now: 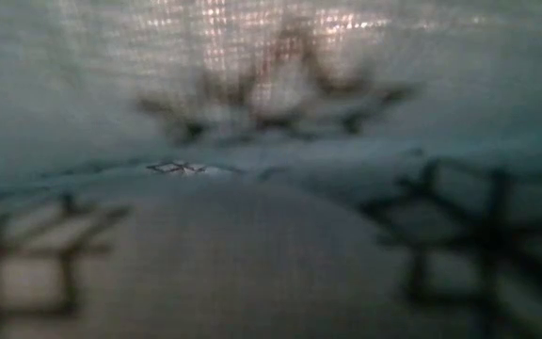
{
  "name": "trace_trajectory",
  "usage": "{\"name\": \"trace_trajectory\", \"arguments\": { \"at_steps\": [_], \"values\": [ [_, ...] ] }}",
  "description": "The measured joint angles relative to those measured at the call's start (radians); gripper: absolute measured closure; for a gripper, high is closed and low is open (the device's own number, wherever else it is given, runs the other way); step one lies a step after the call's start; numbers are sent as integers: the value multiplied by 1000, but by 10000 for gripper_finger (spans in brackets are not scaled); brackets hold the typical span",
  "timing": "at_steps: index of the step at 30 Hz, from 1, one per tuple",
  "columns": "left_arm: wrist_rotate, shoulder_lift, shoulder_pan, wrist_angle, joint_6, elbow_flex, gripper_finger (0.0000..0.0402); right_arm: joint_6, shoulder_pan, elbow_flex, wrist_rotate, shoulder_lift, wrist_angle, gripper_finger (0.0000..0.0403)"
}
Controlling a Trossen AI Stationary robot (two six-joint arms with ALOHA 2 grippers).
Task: Pick & Place Medicine items
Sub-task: Put the blue patient gown into the wire basket
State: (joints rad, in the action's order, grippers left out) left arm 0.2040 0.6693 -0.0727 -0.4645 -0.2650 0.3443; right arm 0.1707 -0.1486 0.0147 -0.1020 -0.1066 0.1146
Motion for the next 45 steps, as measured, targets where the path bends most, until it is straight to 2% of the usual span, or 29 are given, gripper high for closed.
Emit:
{"name": "trace_trajectory", "arguments": {
  "at_steps": [2,5,7,8,10,13,16,20,22,26,30,33,39,45],
  "values": [
    [-84,0,0,-20,-15,0,133,0,0,-1,0,0,0,184],
    [-324,11,19,-87,-80,0,133,0,0,-1,0,0,0,187],
    [-430,65,78,-141,-78,16,133,0,0,-1,0,0,0,188],
    [-428,101,119,-147,-50,34,133,0,0,-1,0,0,0,189],
    [-349,178,203,-116,43,87,133,0,0,-1,0,0,0,190],
    [-219,318,302,53,180,233,133,0,0,-1,0,0,0,190],
    [-73,470,349,388,181,448,133,0,0,-1,0,0,0,190],
    [87,700,383,885,13,784,132,0,0,-1,0,0,0,190],
    [92,823,406,1096,-67,945,132,0,0,-1,0,0,0,190],
    [30,1063,470,1335,-129,1205,132,0,0,-1,-1,0,0,190],
    [2,1241,532,1412,-114,1371,126,0,0,-1,-2,0,0,190],
    [2,1336,561,1426,-114,1428,109,0,0,-1,-2,0,0,190],
    [-62,1440,586,1387,-134,1455,75,0,0,-1,-2,0,0,190],
    [-125,1461,605,1262,-248,1455,70,0,0,-1,-3,0,1,190]
  ]
}}
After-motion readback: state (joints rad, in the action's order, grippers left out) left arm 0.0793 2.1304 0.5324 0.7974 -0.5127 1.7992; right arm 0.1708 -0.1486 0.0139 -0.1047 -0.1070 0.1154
